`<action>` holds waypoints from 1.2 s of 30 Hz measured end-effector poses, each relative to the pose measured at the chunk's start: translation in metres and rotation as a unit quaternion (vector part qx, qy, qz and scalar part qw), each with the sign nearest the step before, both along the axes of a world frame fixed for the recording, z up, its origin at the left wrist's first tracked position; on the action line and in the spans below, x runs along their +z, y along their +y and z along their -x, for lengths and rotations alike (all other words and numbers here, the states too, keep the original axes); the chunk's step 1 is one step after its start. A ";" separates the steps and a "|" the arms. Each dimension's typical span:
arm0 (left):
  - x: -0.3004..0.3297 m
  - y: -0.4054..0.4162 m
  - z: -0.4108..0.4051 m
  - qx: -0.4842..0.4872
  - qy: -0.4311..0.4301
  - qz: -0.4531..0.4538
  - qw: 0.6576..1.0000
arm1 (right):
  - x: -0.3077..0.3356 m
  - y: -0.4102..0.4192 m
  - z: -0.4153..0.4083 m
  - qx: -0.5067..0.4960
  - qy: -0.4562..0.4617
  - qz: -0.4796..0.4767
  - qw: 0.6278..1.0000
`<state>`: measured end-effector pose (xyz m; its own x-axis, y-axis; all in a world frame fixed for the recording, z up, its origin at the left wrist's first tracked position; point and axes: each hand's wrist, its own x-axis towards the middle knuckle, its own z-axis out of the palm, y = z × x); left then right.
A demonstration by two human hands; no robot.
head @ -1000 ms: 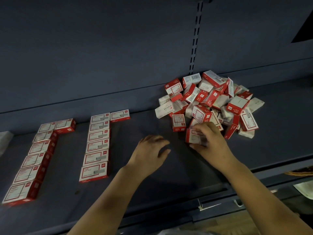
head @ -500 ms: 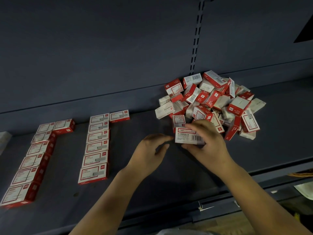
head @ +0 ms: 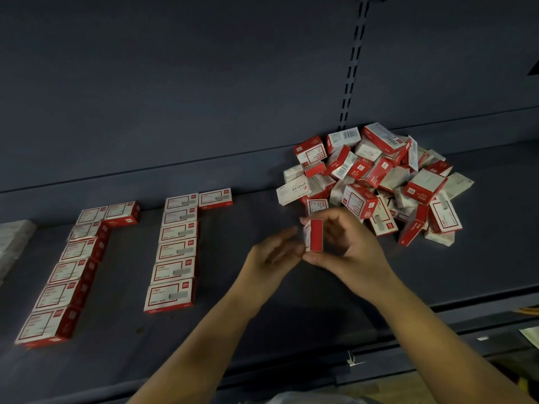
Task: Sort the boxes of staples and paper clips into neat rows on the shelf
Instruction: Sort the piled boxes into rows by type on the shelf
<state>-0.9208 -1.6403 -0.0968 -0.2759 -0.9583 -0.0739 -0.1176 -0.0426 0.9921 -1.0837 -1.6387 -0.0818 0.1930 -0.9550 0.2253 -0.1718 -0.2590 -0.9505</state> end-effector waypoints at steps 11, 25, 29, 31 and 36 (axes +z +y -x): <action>0.013 0.005 -0.009 0.084 0.197 -0.040 0.976 | -0.006 0.002 -0.004 -0.009 -0.141 -0.059 0.988; 0.004 0.016 -0.052 0.195 0.251 -0.108 0.942 | -0.014 0.014 -0.031 0.055 -0.016 -0.073 0.996; 0.005 0.024 -0.079 0.151 0.230 -0.105 0.956 | -0.003 0.015 -0.058 0.115 0.061 -0.090 0.987; 0.004 0.027 -0.092 0.143 0.183 -0.083 0.969 | 0.003 0.015 -0.074 0.152 0.116 -0.106 0.976; 0.006 0.027 -0.127 0.145 0.103 -0.031 0.984 | 0.006 0.008 -0.115 0.171 0.167 -0.044 0.970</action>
